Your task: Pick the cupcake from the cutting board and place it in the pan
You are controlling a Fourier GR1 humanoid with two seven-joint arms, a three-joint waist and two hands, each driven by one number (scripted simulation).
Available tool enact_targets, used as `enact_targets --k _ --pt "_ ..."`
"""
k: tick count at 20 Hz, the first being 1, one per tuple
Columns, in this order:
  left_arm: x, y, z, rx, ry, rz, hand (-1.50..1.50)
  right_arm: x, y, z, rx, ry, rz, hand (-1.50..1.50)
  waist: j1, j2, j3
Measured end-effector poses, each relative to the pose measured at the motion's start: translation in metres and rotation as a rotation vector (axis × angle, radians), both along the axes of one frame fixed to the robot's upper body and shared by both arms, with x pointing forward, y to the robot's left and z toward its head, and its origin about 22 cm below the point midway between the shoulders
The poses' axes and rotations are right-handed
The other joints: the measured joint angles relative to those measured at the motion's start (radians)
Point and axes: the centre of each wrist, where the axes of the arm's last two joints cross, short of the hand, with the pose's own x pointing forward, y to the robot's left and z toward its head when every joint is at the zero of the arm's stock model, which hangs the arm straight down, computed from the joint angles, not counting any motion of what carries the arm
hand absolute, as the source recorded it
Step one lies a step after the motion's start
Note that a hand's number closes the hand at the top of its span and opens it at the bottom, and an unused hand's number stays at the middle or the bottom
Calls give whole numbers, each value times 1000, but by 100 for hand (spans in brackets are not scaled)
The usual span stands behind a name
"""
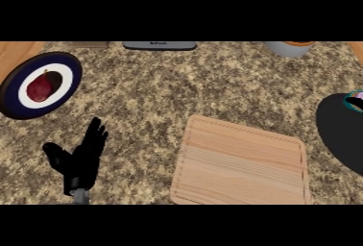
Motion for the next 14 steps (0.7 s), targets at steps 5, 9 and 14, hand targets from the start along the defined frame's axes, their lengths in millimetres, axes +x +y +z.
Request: enact_targets --k 5,9,14 --pt "-3 4 2 -2 11 16 0 -30 -31 -5 194 -99 64 -150 -12 -4 -2" --pt "-3 2 1 -1 16 24 0 -62 -56 -8 289 -159 153 -150 -23 -8 -3" --pt "-9 10 -2 4 15 23 0 -103 -80 -17 354 -178 263 -150 -31 -13 -6"
